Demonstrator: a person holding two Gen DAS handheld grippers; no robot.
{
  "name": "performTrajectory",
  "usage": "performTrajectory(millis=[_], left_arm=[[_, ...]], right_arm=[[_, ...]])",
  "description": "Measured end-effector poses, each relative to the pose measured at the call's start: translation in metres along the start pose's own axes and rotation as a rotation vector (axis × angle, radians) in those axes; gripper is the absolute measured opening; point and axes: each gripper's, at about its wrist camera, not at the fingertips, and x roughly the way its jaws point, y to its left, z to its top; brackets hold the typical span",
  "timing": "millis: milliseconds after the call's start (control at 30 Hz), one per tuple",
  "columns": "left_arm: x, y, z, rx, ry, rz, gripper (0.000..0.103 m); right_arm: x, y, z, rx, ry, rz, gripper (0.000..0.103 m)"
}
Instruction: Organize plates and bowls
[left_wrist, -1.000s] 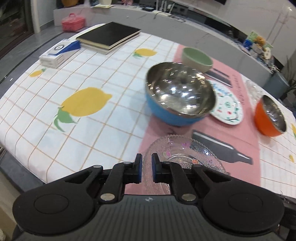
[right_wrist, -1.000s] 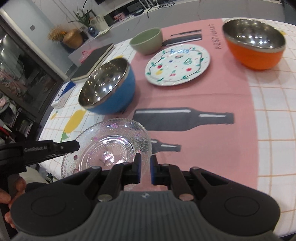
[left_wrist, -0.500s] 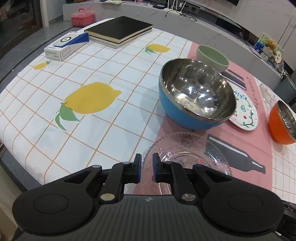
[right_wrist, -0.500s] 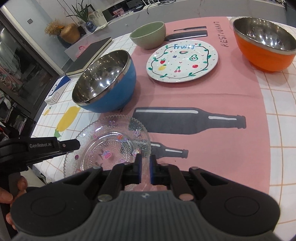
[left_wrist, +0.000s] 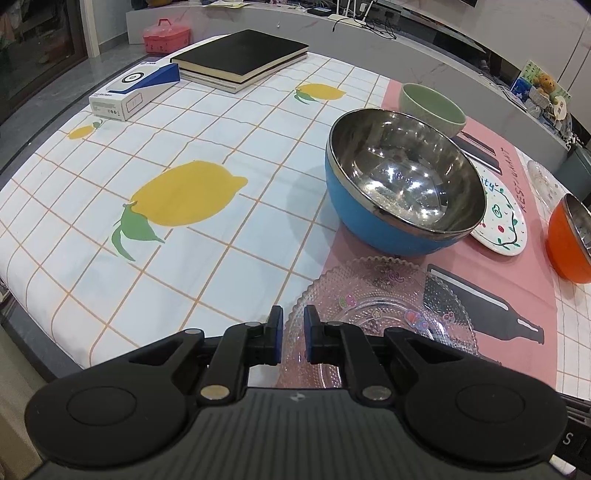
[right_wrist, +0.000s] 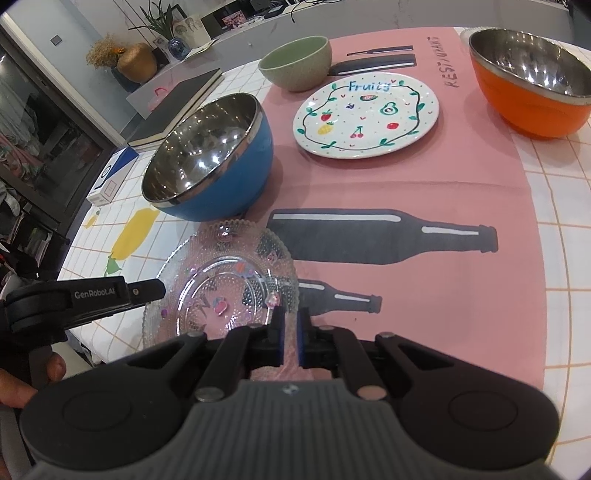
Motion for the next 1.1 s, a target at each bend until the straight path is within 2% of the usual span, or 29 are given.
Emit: performTrajectory(millis=[167,200,233,267,467,567,767,933,1100], left_arm=[[-0.002,0.002,0.001,-0.005,0.001,-0.012,0.013],[-0.004,0.002,0.002,-0.009,-0.007,-0.016,0.013],[-0.007,0.002,0.003,-0.009,-0.019,-0.017,0.014],[-0.010,0.002,0.003,-0.007,-0.030,-0.015,0.018],[-0.030,-0.004,0.005,0.001,-0.069,-0.040,0.029],[-0.041,-0.012,0.004,0.020,-0.084,-0.059,0.030],[-0.063,-0.037,0.003,0.059,-0.121,-0.191,0.031],[-0.069,-0.064,0.004,0.067,-0.148,-0.319,0.031],[-0.063,-0.102,0.012,0.117,-0.164,-0.346,0.037]], right_arm=[[0.001,-0.001,0.000,0.011,0.009,0.007,0.010],[0.000,-0.001,0.000,0.012,0.009,0.005,0.016],[0.000,-0.001,0.000,0.014,0.010,0.000,0.032],[-0.002,-0.001,0.000,0.016,0.008,-0.002,0.036],[-0.015,-0.003,0.001,0.015,-0.015,0.002,0.037],[-0.026,-0.003,0.001,0.004,-0.026,-0.006,0.038],[-0.055,-0.010,0.001,-0.042,-0.099,-0.037,0.040],[-0.077,-0.028,0.006,-0.029,-0.157,-0.064,0.040],[-0.089,-0.051,0.017,0.017,-0.193,-0.078,0.040]])
